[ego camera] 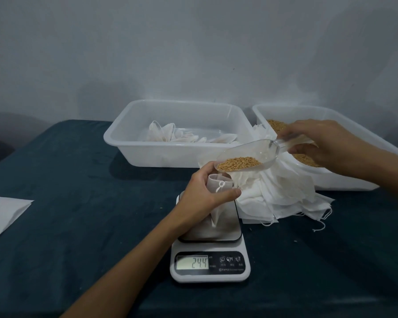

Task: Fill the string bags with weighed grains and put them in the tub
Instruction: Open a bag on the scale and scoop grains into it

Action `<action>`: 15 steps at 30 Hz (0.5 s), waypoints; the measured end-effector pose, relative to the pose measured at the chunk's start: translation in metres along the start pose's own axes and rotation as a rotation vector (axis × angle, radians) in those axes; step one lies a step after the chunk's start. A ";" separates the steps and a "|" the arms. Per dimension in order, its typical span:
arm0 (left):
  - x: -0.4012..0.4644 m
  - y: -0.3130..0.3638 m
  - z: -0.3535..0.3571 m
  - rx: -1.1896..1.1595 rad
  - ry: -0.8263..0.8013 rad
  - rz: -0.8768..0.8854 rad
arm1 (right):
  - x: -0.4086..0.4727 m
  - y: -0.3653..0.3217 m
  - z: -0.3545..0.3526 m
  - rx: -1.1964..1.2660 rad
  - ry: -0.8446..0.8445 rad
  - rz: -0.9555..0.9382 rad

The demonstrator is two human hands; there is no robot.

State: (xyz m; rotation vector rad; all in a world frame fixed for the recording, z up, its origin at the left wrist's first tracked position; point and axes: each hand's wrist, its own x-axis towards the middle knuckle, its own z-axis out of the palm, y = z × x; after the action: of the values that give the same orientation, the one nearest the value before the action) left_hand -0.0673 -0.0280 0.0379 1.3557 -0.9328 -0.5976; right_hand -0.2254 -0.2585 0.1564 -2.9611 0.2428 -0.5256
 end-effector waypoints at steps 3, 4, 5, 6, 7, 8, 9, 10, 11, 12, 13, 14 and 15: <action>0.000 0.000 0.000 0.019 0.010 -0.005 | -0.002 0.000 -0.002 0.071 -0.017 0.046; 0.001 0.000 -0.001 0.029 0.012 -0.006 | -0.002 0.002 -0.003 0.091 -0.018 0.066; 0.001 -0.001 -0.001 0.044 0.012 -0.006 | -0.002 0.005 -0.003 0.105 -0.014 0.092; 0.002 -0.002 -0.001 0.058 0.010 -0.006 | -0.003 0.009 -0.004 0.110 -0.005 0.119; 0.002 -0.003 -0.001 0.067 0.004 -0.008 | -0.002 0.015 -0.004 0.108 0.010 0.150; 0.002 -0.005 0.000 0.073 -0.006 -0.013 | -0.002 0.022 -0.003 0.100 0.031 0.189; 0.003 -0.006 0.000 0.088 -0.016 -0.019 | -0.002 0.031 -0.002 0.089 0.056 0.239; 0.003 -0.007 0.000 0.113 -0.028 -0.021 | -0.001 0.040 0.000 0.077 0.080 0.298; 0.004 -0.007 0.000 0.130 -0.045 -0.015 | -0.001 0.051 0.002 0.067 0.101 0.362; 0.004 -0.008 0.000 0.119 -0.066 -0.005 | -0.001 0.063 0.005 0.053 0.119 0.428; 0.004 -0.008 0.000 0.095 -0.080 0.004 | -0.002 0.075 0.008 0.030 0.131 0.495; 0.004 -0.009 -0.001 0.075 -0.080 0.014 | -0.003 0.088 0.011 -0.008 0.135 0.559; 0.005 -0.009 -0.002 0.064 -0.071 0.027 | -0.004 0.100 0.014 -0.058 0.131 0.621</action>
State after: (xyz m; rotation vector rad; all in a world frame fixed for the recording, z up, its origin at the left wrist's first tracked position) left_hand -0.0621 -0.0323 0.0304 1.3844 -1.0339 -0.6026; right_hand -0.2372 -0.3541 0.1269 -2.6826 1.1501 -0.6188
